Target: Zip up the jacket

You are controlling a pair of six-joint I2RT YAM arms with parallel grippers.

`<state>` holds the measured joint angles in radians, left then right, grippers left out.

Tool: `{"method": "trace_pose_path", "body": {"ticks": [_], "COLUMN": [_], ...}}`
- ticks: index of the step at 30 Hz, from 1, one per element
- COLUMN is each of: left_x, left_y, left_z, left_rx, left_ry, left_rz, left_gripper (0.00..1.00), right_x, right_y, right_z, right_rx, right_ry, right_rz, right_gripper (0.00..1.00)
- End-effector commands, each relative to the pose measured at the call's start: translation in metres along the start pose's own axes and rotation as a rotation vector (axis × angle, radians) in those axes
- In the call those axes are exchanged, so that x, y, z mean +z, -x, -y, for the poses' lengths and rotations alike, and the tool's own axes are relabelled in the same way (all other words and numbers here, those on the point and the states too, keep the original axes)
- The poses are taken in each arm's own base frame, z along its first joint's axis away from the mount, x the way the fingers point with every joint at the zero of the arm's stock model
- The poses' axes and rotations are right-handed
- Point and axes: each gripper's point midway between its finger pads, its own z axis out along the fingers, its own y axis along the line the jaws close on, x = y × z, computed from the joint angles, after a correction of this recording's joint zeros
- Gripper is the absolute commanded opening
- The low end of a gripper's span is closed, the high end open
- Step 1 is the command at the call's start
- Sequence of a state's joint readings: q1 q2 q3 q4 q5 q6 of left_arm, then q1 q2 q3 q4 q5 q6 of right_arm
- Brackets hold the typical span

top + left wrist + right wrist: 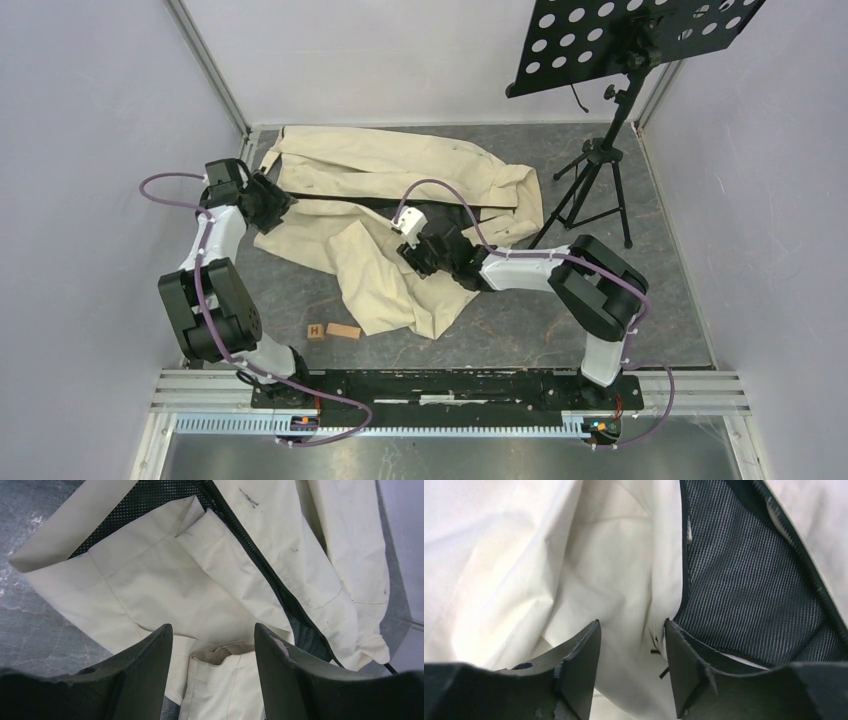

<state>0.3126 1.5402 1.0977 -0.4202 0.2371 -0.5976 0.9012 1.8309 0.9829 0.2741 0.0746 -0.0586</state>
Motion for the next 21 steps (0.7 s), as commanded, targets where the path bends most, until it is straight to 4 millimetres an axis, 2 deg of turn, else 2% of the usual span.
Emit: {"method": "trace_pose_path", "body": {"ticks": [1,7,10,15,18,21], "left_x": [0.005,0.029,0.043,0.064,0.075,0.082], "left_y": [0.016,0.02,0.019,0.021,0.021,0.015], "left_z": [0.03,0.027,0.019,0.012,0.006,-0.007], "left_rx": [-0.045,-0.096,-0.141,-0.181,-0.171,-0.144], "left_ry": [-0.132,-0.113,-0.08,-0.046,-0.018,0.042], "left_rz": [-0.005,-0.03,-0.031,-0.039,-0.046,-0.082], "left_gripper": [0.67,0.64,0.73,0.7,0.67,0.61], "right_x": [0.004,0.024,0.044,0.084,0.105,0.123], "right_y": [0.069,0.12,0.143,0.177,0.189,0.191], "right_z": [-0.001,0.002,0.002,0.002,-0.003,-0.006], "right_rx": [0.018,0.052,0.069,0.154,0.15,0.123], "right_ry": [0.056,0.062,0.071,0.069,0.1,0.111], "right_rz": [0.155,0.25,0.282,0.326,0.352,0.354], "right_gripper": [0.62,0.8,0.84,0.81,0.79,0.75]}}
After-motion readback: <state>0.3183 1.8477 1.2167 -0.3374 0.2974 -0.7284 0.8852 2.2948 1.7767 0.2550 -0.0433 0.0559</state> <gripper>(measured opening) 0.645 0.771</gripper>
